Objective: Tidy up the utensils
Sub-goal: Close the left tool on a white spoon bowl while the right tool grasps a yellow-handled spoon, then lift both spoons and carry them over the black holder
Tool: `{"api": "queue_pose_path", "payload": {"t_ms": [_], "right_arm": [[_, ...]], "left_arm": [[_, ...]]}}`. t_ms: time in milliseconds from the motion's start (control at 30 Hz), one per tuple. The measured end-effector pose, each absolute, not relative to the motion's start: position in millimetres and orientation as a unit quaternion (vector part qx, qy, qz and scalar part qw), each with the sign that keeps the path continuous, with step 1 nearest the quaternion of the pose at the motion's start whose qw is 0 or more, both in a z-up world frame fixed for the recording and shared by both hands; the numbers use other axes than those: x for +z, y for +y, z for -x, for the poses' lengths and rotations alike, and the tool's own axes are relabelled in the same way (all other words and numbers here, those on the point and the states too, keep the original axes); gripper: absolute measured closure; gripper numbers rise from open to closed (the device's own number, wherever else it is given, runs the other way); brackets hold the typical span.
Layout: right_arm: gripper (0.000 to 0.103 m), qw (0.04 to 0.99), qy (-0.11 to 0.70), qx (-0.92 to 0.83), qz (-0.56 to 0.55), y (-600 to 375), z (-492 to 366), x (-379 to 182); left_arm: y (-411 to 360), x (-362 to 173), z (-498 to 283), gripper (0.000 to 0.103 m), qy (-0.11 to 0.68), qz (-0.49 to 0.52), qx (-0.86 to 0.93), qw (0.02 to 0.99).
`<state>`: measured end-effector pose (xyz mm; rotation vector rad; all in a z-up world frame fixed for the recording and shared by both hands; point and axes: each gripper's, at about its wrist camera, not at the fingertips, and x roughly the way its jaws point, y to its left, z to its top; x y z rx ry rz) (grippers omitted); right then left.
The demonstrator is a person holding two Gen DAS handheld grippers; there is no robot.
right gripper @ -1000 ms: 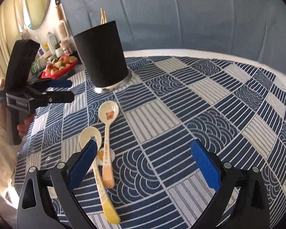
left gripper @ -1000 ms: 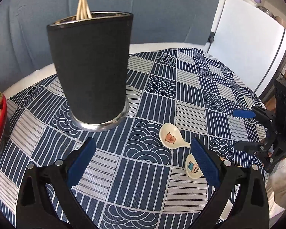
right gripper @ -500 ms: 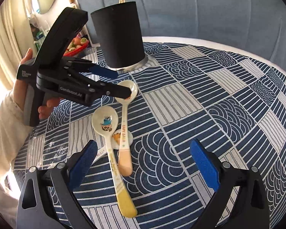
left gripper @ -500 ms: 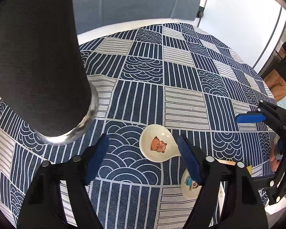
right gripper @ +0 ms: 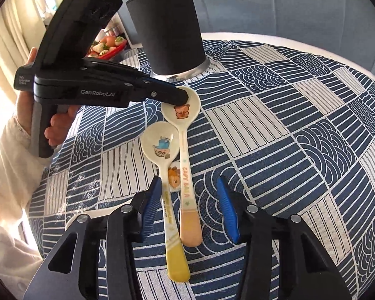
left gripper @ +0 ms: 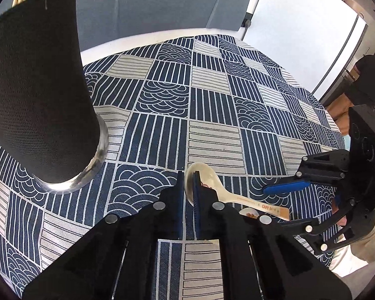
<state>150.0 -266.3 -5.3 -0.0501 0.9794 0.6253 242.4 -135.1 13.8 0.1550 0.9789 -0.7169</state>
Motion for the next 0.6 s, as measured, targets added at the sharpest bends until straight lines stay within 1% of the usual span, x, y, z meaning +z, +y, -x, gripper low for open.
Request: {"api": "queue_pose_path", "payload": {"t_ms": [33, 67, 133, 400, 600], "right_arm": [[0.082, 0.832, 0.465, 0.302, 0.017, -265.6, -151.9, -5.4], [0.083, 0.828, 0.468, 0.309, 0.012, -265.2, -152.0, -4.6], [0.092, 0.829, 0.468, 0.306, 0.018, -264.2, -151.2, -2.6], [0.093, 0.849, 0.438, 0.288, 0.071, -258.5, -145.0, 19.2], [0.093, 0.859, 0.415, 0.292, 0.075, -250.5, -153.5, 47.4]], "left_arm": [[-136.0, 17.5, -239.3, 0.096, 0.453, -0.080, -0.334, 0.823], [-137.3, 21.2, -236.7, 0.097, 0.449, -0.083, -0.332, 0.825], [-139.6, 29.0, -232.9, 0.097, 0.444, -0.084, -0.333, 0.827], [-148.1, 67.1, -218.4, 0.098, 0.400, -0.117, -0.328, 0.848], [-136.5, 101.8, -212.1, 0.098, 0.369, -0.123, -0.313, 0.866]]}}
